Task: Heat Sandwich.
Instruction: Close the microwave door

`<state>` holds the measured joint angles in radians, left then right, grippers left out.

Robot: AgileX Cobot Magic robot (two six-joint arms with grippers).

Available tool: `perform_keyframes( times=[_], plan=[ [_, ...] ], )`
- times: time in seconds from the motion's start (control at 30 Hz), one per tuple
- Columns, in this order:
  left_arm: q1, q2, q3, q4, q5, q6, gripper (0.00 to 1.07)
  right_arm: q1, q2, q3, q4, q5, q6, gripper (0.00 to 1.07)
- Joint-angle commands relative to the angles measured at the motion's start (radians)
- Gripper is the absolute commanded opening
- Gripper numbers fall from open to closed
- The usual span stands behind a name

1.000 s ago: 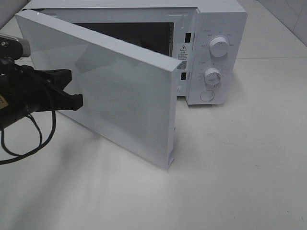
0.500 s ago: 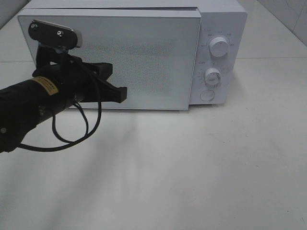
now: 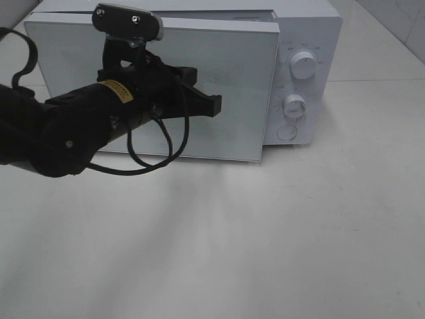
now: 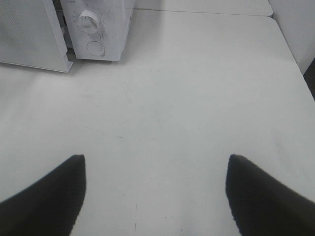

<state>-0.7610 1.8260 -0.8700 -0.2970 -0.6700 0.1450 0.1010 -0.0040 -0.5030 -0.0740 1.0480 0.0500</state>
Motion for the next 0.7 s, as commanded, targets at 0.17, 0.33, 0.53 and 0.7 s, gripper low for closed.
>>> perform_keyframes(
  times=[0.17,0.33,0.53,0.7],
  plan=[
    [-0.022,0.064,-0.105,-0.008,0.048,0.003,0.00,-0.005,-0.024,-0.001,-0.008,-0.008,0.007,0.76],
    [-0.030,0.103,-0.170,-0.008,0.050,0.003,0.00,-0.005,-0.024,-0.001,-0.008,-0.008,0.007,0.76],
    [-0.030,0.127,-0.229,-0.019,0.090,0.003,0.00,-0.005,-0.024,-0.001,-0.008,-0.008,0.007,0.76],
    [-0.030,0.148,-0.270,-0.023,0.097,0.003,0.00,-0.005,-0.024,-0.001,-0.008,-0.008,0.007,0.76]
  ],
)
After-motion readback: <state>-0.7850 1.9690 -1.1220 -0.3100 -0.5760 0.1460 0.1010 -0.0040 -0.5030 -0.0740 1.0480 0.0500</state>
